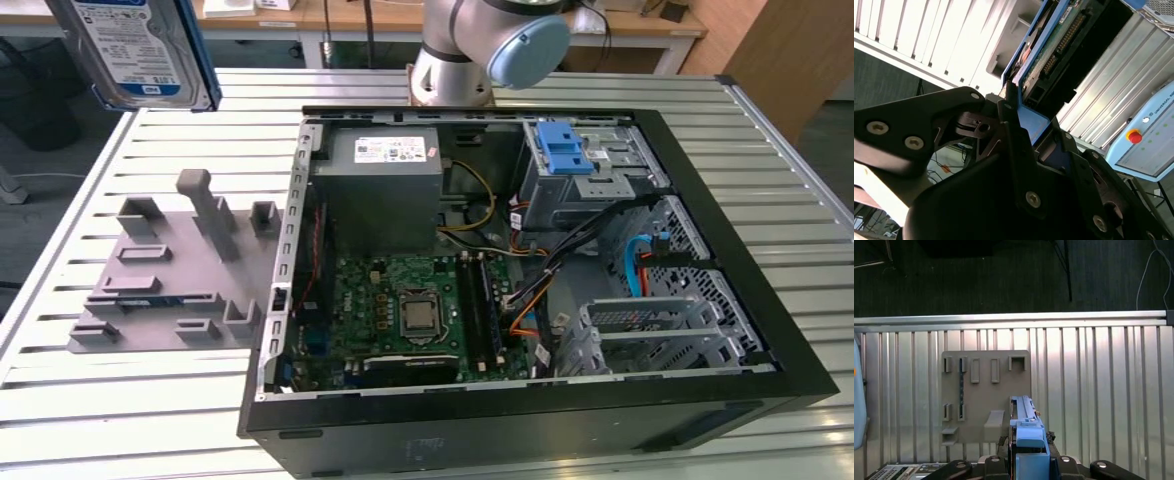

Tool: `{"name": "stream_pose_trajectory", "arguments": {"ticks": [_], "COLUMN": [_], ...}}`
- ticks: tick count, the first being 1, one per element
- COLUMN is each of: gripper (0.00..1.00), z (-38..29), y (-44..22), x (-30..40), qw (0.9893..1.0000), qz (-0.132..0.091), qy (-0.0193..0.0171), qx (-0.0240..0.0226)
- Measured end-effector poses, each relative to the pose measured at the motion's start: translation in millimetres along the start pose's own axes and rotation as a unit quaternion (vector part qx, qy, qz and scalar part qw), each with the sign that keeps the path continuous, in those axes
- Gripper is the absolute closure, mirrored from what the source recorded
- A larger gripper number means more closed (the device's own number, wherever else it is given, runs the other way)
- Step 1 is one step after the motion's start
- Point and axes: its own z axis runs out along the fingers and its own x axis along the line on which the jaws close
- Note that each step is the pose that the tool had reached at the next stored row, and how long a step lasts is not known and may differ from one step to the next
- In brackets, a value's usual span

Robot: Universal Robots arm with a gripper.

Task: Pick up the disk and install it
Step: 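Pick up the disk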

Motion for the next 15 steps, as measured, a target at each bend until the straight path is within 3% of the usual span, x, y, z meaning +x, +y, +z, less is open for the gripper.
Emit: {"name": "stream_pose_trajectory", "arguments": {"ticks": [8, 11, 15], "gripper": [0.64, 0.64, 0.64], "z": [-0.1, -0.3, -0.5], "y": [-5.7, -13.2, -29.5], "x": [8.7, 12.2, 14.3], "qw": [1.0000, 1.0000, 1.0000], "qz": [0.000, 0.000, 0.000], "qy": [0.0000, 0.0001, 0.0001], "qx": [-0.0010, -0.0021, -0.0035]}}
